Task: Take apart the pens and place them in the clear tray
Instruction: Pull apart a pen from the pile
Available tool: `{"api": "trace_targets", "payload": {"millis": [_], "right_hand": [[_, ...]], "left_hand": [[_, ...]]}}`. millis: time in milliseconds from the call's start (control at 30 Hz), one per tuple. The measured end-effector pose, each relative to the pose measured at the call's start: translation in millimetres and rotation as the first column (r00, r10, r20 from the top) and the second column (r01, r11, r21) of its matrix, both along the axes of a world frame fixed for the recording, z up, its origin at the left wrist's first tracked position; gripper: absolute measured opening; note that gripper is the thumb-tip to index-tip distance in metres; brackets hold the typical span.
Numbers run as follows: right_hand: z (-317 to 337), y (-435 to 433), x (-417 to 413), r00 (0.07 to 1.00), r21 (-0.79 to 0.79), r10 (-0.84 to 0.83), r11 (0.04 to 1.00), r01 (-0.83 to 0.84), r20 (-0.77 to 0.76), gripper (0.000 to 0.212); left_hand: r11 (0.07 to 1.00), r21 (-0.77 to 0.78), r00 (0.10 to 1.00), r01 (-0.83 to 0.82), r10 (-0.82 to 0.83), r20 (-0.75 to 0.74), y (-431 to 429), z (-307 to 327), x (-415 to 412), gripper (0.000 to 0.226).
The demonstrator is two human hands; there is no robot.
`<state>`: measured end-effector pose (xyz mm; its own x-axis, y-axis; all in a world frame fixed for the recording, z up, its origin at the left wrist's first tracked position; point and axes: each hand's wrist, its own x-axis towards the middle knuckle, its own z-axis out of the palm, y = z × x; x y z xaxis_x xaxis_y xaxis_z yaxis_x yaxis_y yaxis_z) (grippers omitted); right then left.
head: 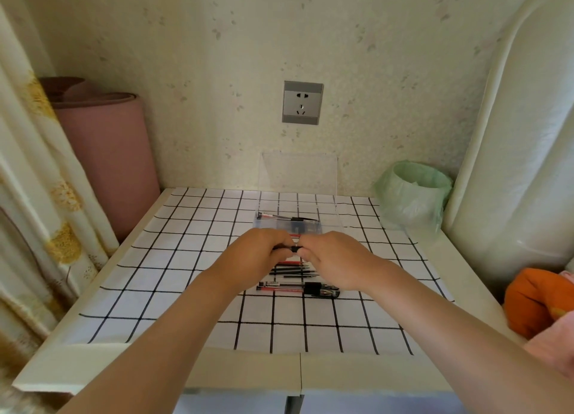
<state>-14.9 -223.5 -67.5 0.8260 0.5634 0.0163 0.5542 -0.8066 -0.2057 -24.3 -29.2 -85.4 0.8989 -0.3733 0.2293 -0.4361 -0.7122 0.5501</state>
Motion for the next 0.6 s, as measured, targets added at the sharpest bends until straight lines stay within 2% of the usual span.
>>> {"api": "trace_targets", "payload": {"millis": [100, 200, 267, 367, 467, 600], "right_hand": [[0.7, -1.1, -0.2, 1.000, 0.033, 0.008, 0.999, -0.007, -0.029, 0.028], [-0.4, -4.2, -0.6, 0.994, 0.026, -0.029, 0.999, 0.032, -0.105, 0.029], [-1.7, -10.8, 3.1, 0.983, -0.008, -0.089, 0.996, 0.089, -0.161, 0.027], [-5.3, -26.0, 10.8, 0.962, -0.102, -0.139, 0.988, 0.118, -0.234, 0.034], [-8.5, -36.9, 12.0, 0.957, -0.136, -0.173, 0.980, 0.144, -0.232, 0.037], [-10.8, -42.2, 10.8, 0.971, -0.137, -0.176, 0.978, 0.155, -0.164, 0.032]], "left_hand": [[1.000, 0.011, 1.000, 0.008, -0.008, -0.002, 2.5, 0.4, 0.3, 0.012], [0.996, 0.094, 0.997, -0.008, 0.015, -0.076, 2.0, -1.0, 0.5, 0.015], [0.990, 0.139, 0.988, -0.019, 0.040, -0.149, 3.2, -3.0, 0.7, 0.016], [0.992, 0.115, 0.969, -0.048, 0.074, -0.234, 7.7, -4.5, 2.6, 0.020], [0.995, 0.084, 0.958, -0.055, 0.076, -0.275, 10.9, -3.8, 5.5, 0.019], [0.993, 0.105, 0.959, -0.047, 0.075, -0.275, 11.4, -3.5, 3.8, 0.017]]}}
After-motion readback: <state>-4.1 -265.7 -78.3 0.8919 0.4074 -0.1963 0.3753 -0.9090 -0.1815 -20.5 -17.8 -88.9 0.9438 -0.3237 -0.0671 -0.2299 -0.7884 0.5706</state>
